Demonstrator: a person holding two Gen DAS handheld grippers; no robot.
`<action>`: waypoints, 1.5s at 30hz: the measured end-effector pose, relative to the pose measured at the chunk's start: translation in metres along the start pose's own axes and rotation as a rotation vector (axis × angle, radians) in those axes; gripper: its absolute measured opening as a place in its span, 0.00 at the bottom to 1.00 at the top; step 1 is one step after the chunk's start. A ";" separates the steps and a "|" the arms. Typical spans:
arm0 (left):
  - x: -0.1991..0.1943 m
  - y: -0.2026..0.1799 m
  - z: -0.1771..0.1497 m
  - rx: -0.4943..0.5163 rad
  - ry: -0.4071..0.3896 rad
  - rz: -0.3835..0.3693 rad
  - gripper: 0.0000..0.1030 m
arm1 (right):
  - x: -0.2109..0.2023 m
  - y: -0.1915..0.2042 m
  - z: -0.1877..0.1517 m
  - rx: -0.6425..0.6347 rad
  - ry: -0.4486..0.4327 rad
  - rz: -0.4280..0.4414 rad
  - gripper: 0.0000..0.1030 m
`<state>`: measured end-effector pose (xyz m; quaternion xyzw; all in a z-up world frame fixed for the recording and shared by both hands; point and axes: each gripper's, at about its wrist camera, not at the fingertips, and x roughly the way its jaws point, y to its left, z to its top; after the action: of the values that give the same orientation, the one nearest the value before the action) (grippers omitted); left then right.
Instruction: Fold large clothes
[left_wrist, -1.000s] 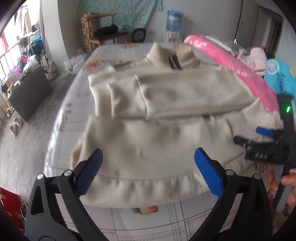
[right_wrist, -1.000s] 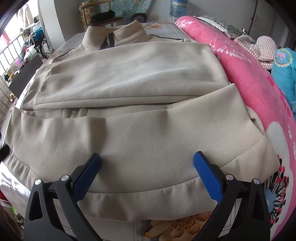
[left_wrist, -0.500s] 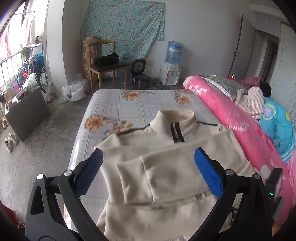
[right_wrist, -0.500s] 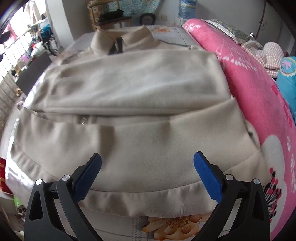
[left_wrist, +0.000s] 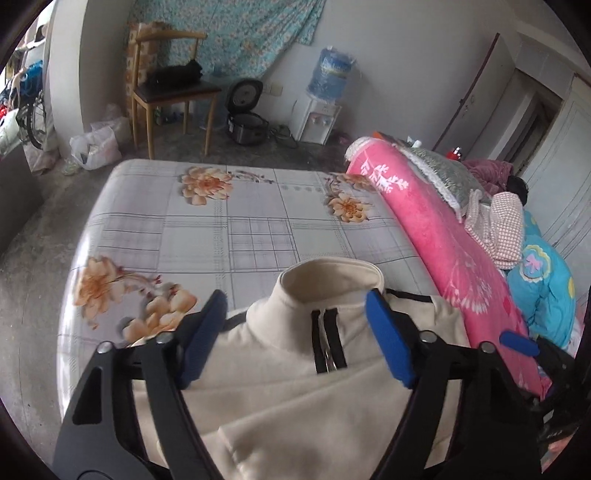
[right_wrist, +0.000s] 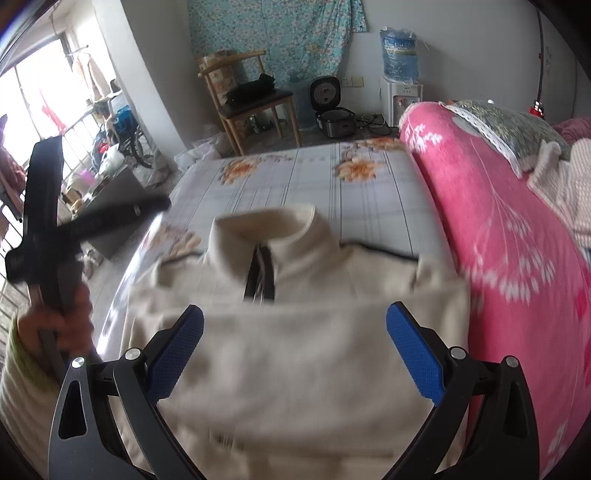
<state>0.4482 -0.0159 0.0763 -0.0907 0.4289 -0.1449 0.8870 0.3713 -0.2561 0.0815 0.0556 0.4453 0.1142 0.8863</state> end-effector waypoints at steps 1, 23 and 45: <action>0.013 -0.001 0.005 0.006 0.019 0.004 0.64 | 0.011 -0.001 0.012 0.002 0.004 -0.016 0.94; 0.060 -0.012 -0.019 0.147 0.178 0.061 0.09 | 0.124 -0.019 0.056 -0.026 0.207 -0.056 0.09; 0.015 -0.037 -0.157 0.427 0.189 0.134 0.08 | 0.020 0.005 -0.075 -0.266 0.138 0.019 0.43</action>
<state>0.3271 -0.0618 -0.0210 0.1414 0.4749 -0.1811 0.8495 0.3218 -0.2464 0.0223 -0.0662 0.4854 0.1842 0.8521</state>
